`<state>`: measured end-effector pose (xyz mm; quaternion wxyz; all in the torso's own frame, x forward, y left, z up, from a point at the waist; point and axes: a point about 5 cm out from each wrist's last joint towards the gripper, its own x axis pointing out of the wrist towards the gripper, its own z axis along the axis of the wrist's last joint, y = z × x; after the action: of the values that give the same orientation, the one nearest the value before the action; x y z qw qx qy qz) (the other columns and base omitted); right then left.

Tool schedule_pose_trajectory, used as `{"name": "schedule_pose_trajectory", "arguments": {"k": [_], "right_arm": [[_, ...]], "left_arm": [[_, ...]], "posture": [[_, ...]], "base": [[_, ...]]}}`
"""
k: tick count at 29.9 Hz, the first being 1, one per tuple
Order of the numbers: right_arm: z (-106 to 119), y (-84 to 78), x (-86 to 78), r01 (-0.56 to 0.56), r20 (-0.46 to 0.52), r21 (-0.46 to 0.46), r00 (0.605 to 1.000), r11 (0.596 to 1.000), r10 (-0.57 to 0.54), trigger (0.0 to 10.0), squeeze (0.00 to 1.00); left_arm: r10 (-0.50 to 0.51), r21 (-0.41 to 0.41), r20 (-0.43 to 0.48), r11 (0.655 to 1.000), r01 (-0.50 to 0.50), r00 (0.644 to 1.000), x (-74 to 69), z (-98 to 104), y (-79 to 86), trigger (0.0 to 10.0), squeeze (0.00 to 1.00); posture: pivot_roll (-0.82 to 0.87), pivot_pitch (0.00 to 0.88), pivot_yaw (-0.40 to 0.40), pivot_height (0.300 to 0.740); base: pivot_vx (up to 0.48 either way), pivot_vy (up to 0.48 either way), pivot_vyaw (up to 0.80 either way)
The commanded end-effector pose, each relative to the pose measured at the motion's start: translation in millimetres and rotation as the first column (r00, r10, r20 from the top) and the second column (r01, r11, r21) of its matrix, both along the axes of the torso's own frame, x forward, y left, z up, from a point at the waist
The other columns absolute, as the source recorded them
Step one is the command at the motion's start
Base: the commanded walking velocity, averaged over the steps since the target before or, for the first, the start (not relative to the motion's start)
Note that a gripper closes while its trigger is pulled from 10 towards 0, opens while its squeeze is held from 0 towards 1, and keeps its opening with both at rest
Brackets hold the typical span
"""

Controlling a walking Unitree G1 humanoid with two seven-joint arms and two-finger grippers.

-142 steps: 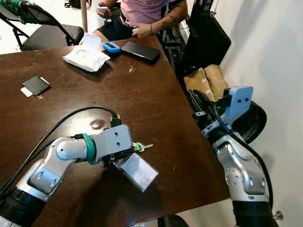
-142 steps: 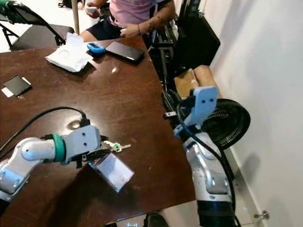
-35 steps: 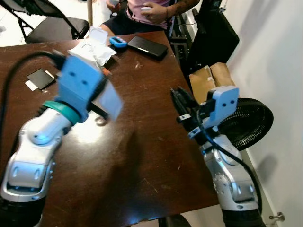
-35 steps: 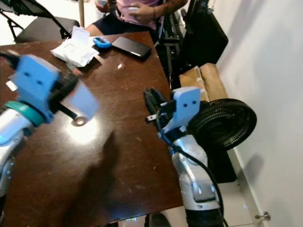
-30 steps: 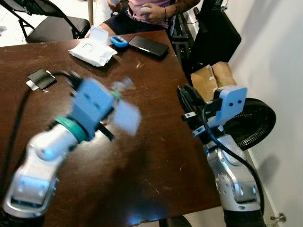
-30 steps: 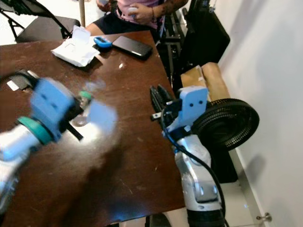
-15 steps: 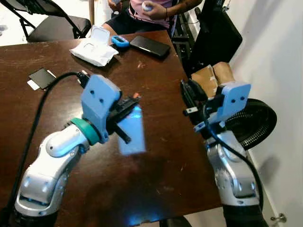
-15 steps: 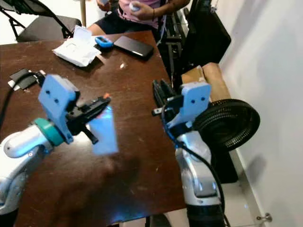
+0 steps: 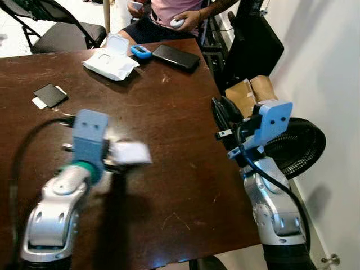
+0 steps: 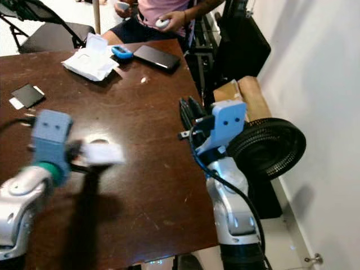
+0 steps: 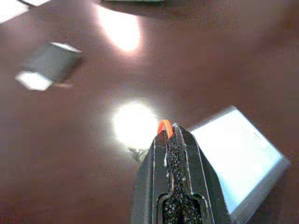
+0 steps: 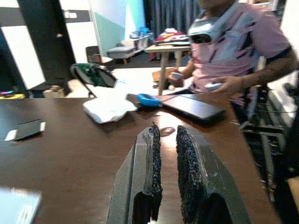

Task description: Hang keys on a hook

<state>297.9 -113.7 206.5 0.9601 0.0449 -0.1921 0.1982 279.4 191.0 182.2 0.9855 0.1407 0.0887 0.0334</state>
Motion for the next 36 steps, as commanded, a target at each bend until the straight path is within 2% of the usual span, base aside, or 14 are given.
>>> {"name": "schedule_pose_trajectory", "arguments": {"k": [1,4,6,11,13,14,15,17,19,21,22,27,35,36], "right_arm": [[-4.3,4.0,0.5,-0.016,-0.005,-0.012,1.000,1.000,0.016,10.0,0.00],[-3.1,3.9,2.6,-0.014,0.003,-0.014,1.000,1.000,0.014,10.0,0.00],[-2.8,3.3,3.2,-0.012,0.006,-0.015,1.000,1.000,0.012,10.0,0.00],[-3.4,0.3,3.3,-0.003,0.010,-0.023,1.000,1.000,0.003,10.0,0.00],[-3.8,-0.8,3.3,0.004,0.013,-0.022,1.000,1.000,-0.004,10.0,0.00],[-3.8,-0.8,3.3,0.004,0.013,-0.022,1.000,1.000,-0.004,10.0,0.00],[-3.5,-1.0,3.4,0.006,0.014,-0.021,1.000,1.000,-0.006,10.0,0.00],[-3.5,-1.0,3.4,0.006,0.014,-0.021,1.000,1.000,-0.006,10.0,0.00],[-4.1,-0.3,3.9,0.007,0.014,-0.018,1.000,1.000,-0.006,10.0,0.00],[-4.1,-0.3,3.9,0.007,0.014,-0.018,1.000,1.000,-0.006,10.0,0.00],[-4.7,0.3,3.9,0.007,0.013,-0.018,1.000,1.000,-0.007,10.0,0.00],[-7.5,1.2,3.3,0.015,0.006,-0.009,1.000,1.000,-0.015,10.0,0.00],[-9.4,1.9,2.3,0.023,-0.001,0.000,1.000,1.000,-0.023,10.0,0.00],[-9.5,1.0,2.6,0.029,-0.003,0.000,1.000,1.000,-0.029,10.0,0.00]], "left_arm": [[0.017,0.011,-0.001,1.000,-0.017,1.000,0.3,-0.2,1.0,10.0,0.00],[0.002,-0.053,0.070,0.999,0.002,0.998,2.9,10.3,-2.3,10.0,0.00],[0.003,-0.055,0.105,0.998,0.003,0.994,3.1,15.8,-4.3,10.0,0.00],[-0.121,0.158,0.279,0.984,0.079,0.953,1.0,34.0,-19.9,10.0,0.00],[-0.200,0.293,0.419,0.953,0.076,0.886,-3.7,47.6,-30.9,10.0,0.00],[-0.200,0.293,0.419,0.953,0.076,0.886,-3.7,47.6,-30.9,10.0,0.00],[-0.240,0.347,0.471,0.935,0.072,0.849,-6.6,53.4,-35.6,10.0,0.00],[-0.240,0.347,0.471,0.935,0.072,0.849,-6.6,53.4,-35.6,10.0,0.00],[-0.277,0.392,0.504,0.917,0.069,0.818,-9.1,56.2,-40.8,10.0,0.00],[-0.277,0.392,0.504,0.917,0.069,0.818,-9.1,56.2,-40.8,10.0,0.00],[-0.258,0.361,0.475,0.929,0.081,0.842,-8.0,52.2,-39.9,10.0,0.00],[-0.257,0.272,0.400,0.950,0.154,0.880,-7.5,42.5,-38.3,10.0,0.00],[-0.319,0.296,0.401,0.932,0.208,0.859,-11.2,38.9,-39.6,10.0,0.00],[-0.317,0.248,0.395,0.940,0.232,0.862,-10.4,38.3,-40.1,10.0,0.00]], "posture": [[0.06,0.075,0.074,0.740],[0.06,0.071,0.073,0.740],[0.06,0.071,0.073,0.740],[0.05,0.060,0.075,0.740],[0.05,0.058,0.076,0.740],[0.05,0.058,0.076,0.740],[0.05,0.062,0.076,0.740],[0.05,0.062,0.076,0.740],[0.05,0.061,0.078,0.740],[0.05,0.061,0.078,0.740],[0.05,0.065,0.079,0.740],[0.06,0.077,0.085,0.740],[0.06,0.082,0.083,0.740],[0.05,0.085,0.076,0.740]], "base": [[0.000,0.000,0.00],[0.000,0.000,0.00],[0.000,0.000,0.00],[0.000,0.000,0.00],[0.000,0.000,0.00],[0.000,0.000,0.00],[0.000,0.000,0.00],[0.000,0.000,0.00],[0.000,0.000,0.00],[0.000,0.000,0.00],[0.000,0.000,0.00],[0.000,0.000,0.00],[0.000,0.000,0.00],[0.000,0.000,0.00]]}}
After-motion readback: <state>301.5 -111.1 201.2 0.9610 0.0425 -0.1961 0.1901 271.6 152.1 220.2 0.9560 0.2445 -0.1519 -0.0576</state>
